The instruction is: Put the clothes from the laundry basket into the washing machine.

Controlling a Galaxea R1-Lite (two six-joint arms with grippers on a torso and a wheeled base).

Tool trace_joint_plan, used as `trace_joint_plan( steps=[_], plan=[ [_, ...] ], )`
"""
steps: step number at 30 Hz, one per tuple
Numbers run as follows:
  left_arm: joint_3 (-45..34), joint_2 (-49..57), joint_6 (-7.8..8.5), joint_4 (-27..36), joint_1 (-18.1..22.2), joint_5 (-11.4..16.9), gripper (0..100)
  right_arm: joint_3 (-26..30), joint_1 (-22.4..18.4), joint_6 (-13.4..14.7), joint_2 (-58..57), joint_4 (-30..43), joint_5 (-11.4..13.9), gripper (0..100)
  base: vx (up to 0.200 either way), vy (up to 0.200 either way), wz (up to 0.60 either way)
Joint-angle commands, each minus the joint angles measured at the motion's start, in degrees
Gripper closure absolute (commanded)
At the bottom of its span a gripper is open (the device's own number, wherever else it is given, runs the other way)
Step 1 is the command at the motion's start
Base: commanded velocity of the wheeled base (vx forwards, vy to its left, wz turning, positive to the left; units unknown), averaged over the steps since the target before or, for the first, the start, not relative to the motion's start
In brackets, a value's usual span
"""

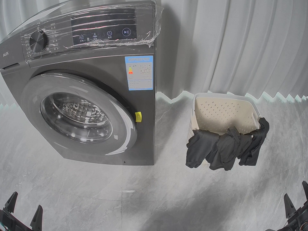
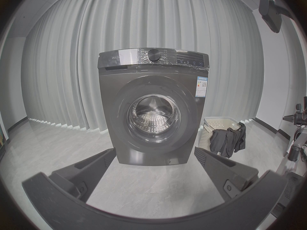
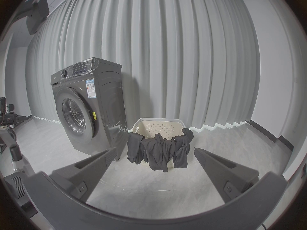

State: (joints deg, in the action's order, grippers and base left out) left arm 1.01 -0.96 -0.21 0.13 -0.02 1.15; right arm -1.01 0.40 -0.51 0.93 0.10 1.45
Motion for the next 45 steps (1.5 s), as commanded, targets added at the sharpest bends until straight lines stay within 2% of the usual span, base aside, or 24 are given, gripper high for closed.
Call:
trace_joint_plan(
  steps=[1,43,45],
  plan=[
    [-0.92,0.96,-0.06,-0.05,0.02,0.00,0,1.01,0.04,-0.02,-0.93,-0.01,0.04,0,0.000,0.200,0.00],
    [-0.92,0.88,0.12,-0.05,0.02,-0.09,0,1.01,0.04,-0.02,-0.93,-0.01,0.04,0,0.000,0.200,0.00],
    [-0.92,0.96,0.21,0.04,0.02,-0.09,0,1.01,0.04,-0.02,-0.93,-0.01,0.04,0,0.000,0.000,0.00]
  ],
)
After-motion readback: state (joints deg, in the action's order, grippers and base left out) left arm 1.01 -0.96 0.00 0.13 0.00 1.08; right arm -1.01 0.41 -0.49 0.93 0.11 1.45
